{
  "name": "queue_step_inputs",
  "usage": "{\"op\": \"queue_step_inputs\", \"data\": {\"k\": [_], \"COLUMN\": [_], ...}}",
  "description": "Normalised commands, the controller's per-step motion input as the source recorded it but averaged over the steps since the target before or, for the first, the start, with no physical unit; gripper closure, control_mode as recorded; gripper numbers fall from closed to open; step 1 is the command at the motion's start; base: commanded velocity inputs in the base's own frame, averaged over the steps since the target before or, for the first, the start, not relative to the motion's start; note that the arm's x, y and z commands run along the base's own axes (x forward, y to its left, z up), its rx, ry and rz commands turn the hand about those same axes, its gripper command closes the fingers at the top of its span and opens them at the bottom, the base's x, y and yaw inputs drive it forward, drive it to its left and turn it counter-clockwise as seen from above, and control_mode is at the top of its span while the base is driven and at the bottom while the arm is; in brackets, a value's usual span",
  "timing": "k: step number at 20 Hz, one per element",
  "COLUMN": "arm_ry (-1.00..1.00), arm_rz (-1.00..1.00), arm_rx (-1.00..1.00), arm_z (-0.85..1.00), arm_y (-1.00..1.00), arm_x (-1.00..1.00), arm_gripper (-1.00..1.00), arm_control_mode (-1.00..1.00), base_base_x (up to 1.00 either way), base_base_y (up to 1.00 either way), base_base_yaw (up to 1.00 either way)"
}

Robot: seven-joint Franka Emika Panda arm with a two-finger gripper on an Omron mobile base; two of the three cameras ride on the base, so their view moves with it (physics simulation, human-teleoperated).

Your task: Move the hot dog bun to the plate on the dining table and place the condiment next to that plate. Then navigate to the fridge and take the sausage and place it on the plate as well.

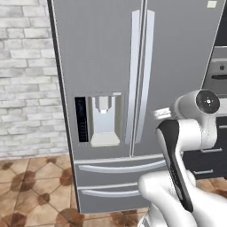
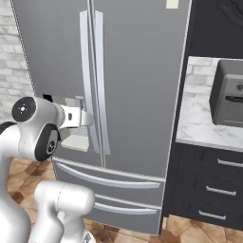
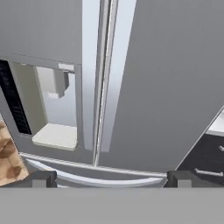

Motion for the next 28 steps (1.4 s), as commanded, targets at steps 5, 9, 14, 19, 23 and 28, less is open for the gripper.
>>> {"op": "queue_step_inputs", "data": {"k": [5, 9, 14, 19, 23, 28], "arm_ry": [-0.09, 0.01, 0.05, 0.10, 0.12, 0.06], "arm_rz": [0.00, 0.05, 0.02, -0.02, -0.01, 0.00], "arm_rx": [0.00, 0.00, 0.00, 0.00, 0.01, 0.03], "arm_z": [0.18, 0.02, 0.16, 0.28, 0.24, 0.01], "arm_y": [-0.05, -0.01, -0.02, -0.03, -0.23, -0.02], "arm_x": [0.72, 0.80, 0.76, 0.55, 0.38, 0.48], "arm_gripper": [-1.00, -1.00, -1.00, -1.00, -1.00, -1.00], "arm_control_mode": [-1.00, -1.00, -1.00, -1.00, -1.00, -1.00], "base_base_x": [0.00, 0.00, 0.00, 0.00, 0.00, 0.00], "base_base_y": [0.00, 0.00, 0.00, 0.00, 0.00, 0.00], "base_base_yaw": [0.00, 0.00, 0.00, 0.00, 0.00, 0.00]}}
